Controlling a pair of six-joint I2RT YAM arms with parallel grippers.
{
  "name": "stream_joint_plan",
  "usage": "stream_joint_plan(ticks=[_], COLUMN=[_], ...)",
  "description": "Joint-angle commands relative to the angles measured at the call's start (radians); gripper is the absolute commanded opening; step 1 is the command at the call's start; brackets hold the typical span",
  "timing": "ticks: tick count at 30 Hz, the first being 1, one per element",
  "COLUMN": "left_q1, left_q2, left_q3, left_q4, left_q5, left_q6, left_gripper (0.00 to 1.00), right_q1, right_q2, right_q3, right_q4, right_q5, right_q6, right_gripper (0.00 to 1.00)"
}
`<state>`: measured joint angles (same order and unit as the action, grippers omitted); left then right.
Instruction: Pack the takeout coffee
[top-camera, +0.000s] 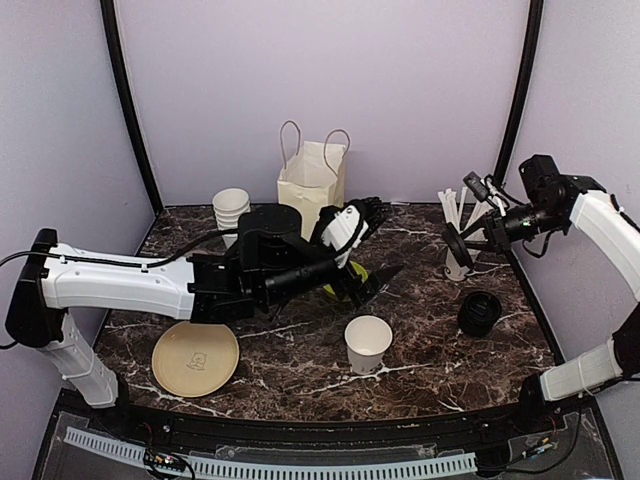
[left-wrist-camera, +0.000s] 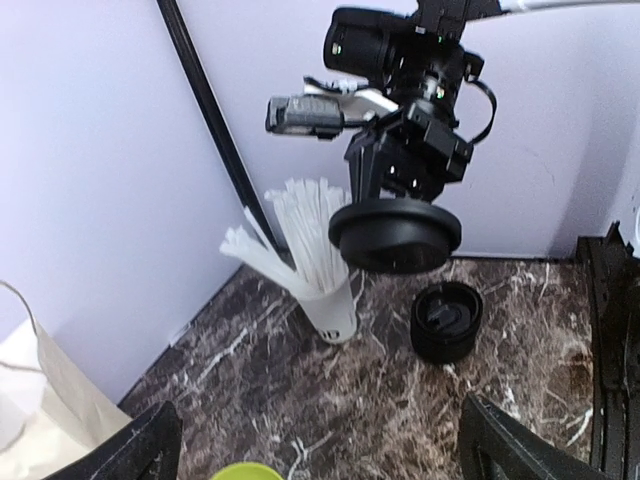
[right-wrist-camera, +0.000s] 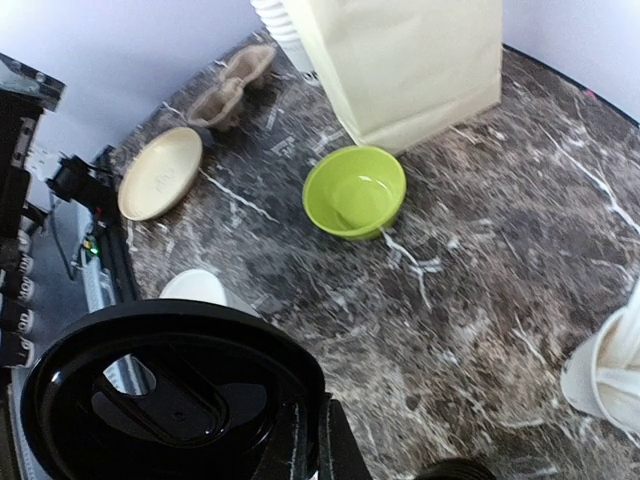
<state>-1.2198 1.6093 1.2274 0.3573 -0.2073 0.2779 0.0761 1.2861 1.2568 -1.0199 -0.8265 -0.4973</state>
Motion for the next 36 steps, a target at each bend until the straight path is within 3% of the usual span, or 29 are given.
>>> stream_joint_plan(ticks=[1, 4, 17, 28, 36], left_q1=[-0.003, -0.003, -0.004, -0.004, -0.004], left_q2=[0.047, 0.091, 0.236, 0.313, 0.353], left_q3=[-0.009, 0.008, 0.149, 0.233, 0.271], left_q4=[0.313, 0.415, 0.474, 0.488, 0.497], left_q5=[0.086, 0.143, 0.268, 0.23, 0.219], left_q6=[0.098, 0.102, 0.064, 0.064, 0.065], left_gripper=[0.99, 0.99, 0.96, 0.97, 0.88], right_q1=[0.02, 0.049, 0.105, 0.117, 0.123], right_q2=[0.004, -0.005, -0.035, -0.04, -0.043], right_q3=[0.048, 0.051, 0.039, 0.029, 0.018], right_q4=[0.032, 0.079, 0.142, 0.162, 0.172], right_q5=[-0.261, -0.295, -0.325, -0.335, -0.324], right_q6=[0.083, 0.125, 0.198, 0.222, 0.228], right_gripper=[0.0, 0.0, 0.0, 0.0, 0.0])
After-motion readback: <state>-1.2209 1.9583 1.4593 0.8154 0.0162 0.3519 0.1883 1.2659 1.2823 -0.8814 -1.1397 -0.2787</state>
